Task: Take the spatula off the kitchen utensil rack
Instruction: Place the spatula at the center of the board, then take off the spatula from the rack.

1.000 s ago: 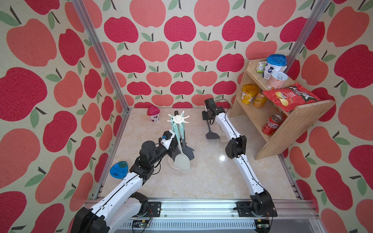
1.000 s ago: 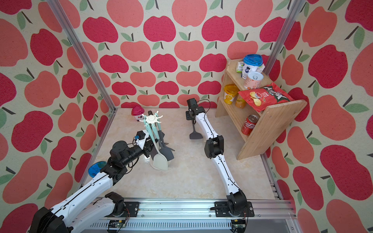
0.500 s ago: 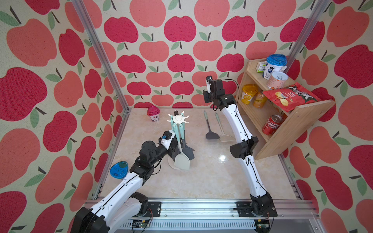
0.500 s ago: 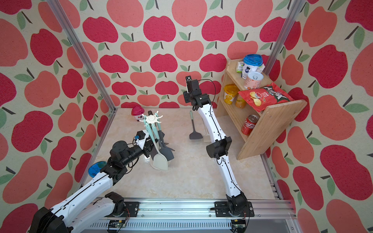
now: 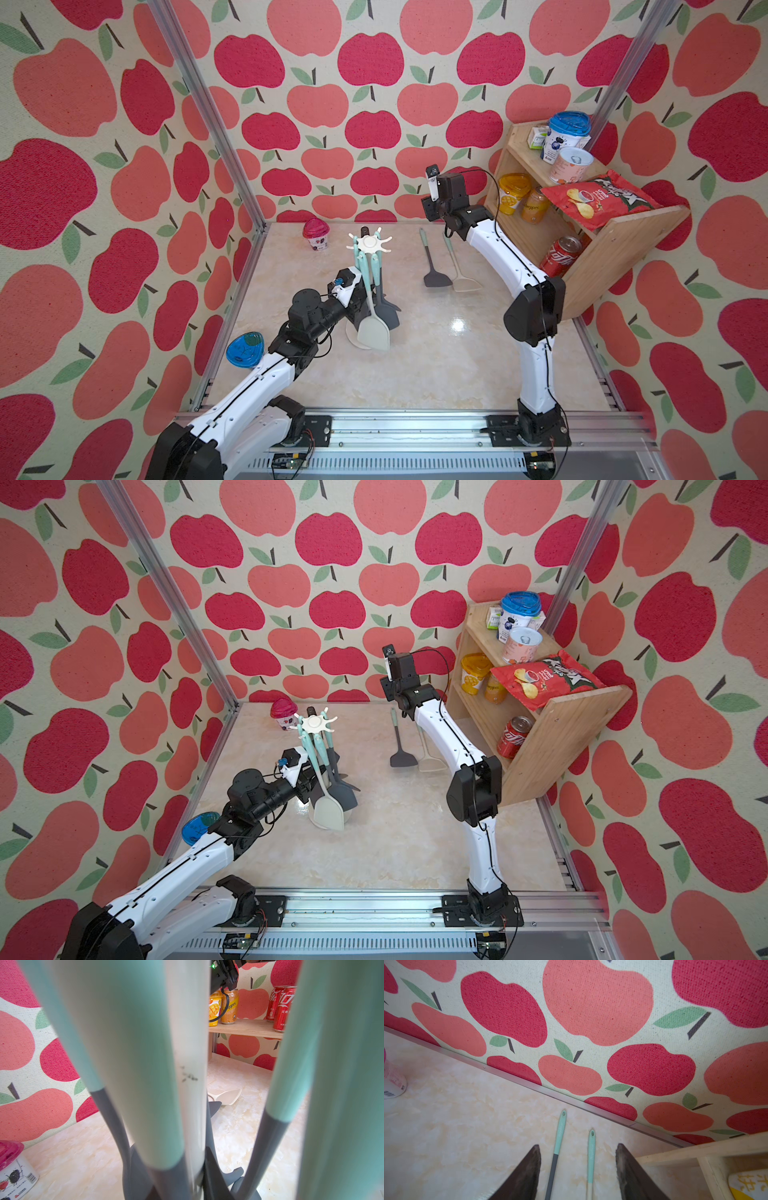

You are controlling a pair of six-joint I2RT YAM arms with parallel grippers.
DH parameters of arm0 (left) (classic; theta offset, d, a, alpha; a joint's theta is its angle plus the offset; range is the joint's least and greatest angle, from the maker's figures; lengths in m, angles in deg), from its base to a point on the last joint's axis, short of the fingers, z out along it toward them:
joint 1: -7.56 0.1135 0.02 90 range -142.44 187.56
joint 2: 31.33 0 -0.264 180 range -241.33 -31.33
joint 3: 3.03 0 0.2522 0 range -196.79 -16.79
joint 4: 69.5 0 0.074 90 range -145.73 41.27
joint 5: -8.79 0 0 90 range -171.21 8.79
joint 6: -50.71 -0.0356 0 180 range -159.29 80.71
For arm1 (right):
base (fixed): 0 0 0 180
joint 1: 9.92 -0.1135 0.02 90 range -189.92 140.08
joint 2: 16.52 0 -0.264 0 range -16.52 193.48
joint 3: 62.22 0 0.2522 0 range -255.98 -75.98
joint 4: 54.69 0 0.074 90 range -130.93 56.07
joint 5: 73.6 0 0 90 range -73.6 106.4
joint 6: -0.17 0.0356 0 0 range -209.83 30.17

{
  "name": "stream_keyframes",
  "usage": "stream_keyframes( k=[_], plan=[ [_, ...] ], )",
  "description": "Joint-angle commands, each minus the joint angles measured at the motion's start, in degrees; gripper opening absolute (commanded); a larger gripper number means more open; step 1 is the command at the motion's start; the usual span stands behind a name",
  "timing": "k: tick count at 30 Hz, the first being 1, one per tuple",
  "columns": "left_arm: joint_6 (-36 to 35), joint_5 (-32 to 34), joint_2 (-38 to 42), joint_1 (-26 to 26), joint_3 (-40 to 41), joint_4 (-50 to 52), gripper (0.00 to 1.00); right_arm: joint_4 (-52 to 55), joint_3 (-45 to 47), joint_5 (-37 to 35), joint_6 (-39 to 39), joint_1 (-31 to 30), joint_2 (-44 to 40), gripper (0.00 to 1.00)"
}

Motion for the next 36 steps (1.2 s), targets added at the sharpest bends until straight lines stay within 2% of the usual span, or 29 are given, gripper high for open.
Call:
stream_keyframes(
  k=[1,7,11,13,17,20,26,32,36],
  plan=[
    [-3.3,1.2,-2.3,0.4,1.5,8.6,0.0,1.3,-2.9,1.5,2.0,-1.7,0.5,0.6],
    [-3.7,1.4,-2.0,0.4,1.8,8.5,0.0,-0.7,3.0,3.9,0.9,-3.7,-4.4,0.61],
    [-3.1,1.2,-2.5,0.4,2.3,7.4,0.0,1.1,3.6,4.4,4.8,-4.1,-8.0,0.6],
    [-2.8,1.3,-2.7,0.4,2.6,6.9,0.0,-2.2,9.9,6.2,7.7,-4.1,-12.4,0.59],
    [-2.7,0.9,-2.5,0.3,2.5,7.2,0.0,-16.8,31.3,10.2,10.8,-4.1,-25.4,0.58],
    [-2.8,1.0,-2.1,0.4,2.5,7.8,0.0,-20.0,39.7,12.9,11.8,-4.2,-31.6,0.57],
    [-2.1,1.0,-2.5,0.4,2.7,7.3,0.0,-21.4,48.6,16.5,12.5,-4.3,-40.0,0.57],
    [-1.1,1.2,-3.7,0.3,2.5,6.1,0.0,-21.0,52.7,18.9,11.8,-5.7,-43.9,0.57],
    [-0.5,1.5,-4.5,0.3,2.2,5.5,0.0,-24.6,57.9,20.0,11.3,-6.9,-47.1,0.57]
  ],
)
